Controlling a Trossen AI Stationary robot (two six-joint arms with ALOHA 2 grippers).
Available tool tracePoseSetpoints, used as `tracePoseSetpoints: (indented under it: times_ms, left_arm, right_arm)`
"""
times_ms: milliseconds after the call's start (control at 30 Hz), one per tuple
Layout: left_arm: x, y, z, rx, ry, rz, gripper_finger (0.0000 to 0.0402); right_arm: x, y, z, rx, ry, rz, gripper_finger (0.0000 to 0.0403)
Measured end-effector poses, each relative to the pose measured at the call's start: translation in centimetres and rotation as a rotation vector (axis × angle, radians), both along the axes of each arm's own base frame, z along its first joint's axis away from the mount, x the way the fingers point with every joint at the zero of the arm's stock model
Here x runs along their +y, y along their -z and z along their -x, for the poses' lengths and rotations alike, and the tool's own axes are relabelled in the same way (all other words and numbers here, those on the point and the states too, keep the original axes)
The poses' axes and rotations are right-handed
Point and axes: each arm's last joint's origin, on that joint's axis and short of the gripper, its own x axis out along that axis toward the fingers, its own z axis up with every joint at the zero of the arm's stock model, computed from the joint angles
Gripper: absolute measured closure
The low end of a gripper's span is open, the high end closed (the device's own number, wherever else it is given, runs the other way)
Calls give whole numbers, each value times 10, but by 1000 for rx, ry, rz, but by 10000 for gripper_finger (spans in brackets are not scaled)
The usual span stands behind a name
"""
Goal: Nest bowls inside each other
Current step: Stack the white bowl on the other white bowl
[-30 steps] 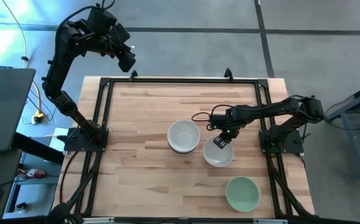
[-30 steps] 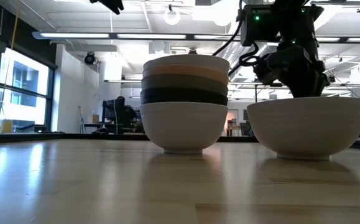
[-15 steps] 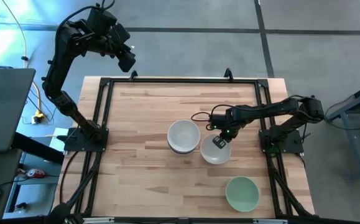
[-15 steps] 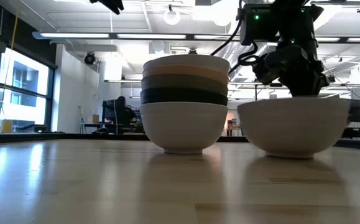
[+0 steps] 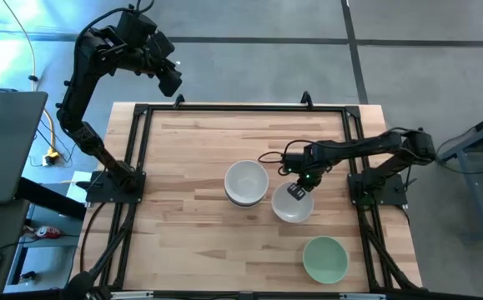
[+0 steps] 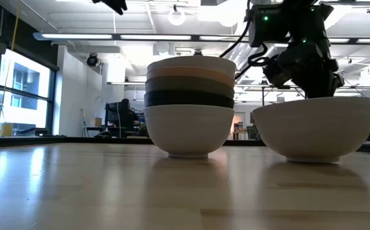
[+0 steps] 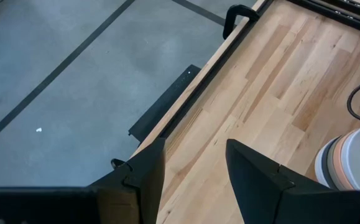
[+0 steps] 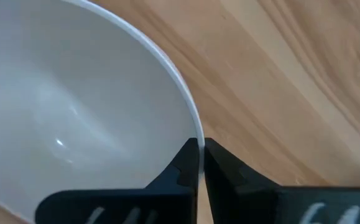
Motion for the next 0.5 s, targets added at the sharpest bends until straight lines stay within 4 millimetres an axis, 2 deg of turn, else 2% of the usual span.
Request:
tracePoseSetpoints:
  times_ms: [200,500]
  left_arm:
    - [0,0,0,4,6,-3,245]
    - [0,0,0,4,6,-3,245]
  right_arm:
    - [-1,-17,6,-7,8,-4,402]
    - [-8,-68,10,-56,28,6,403]
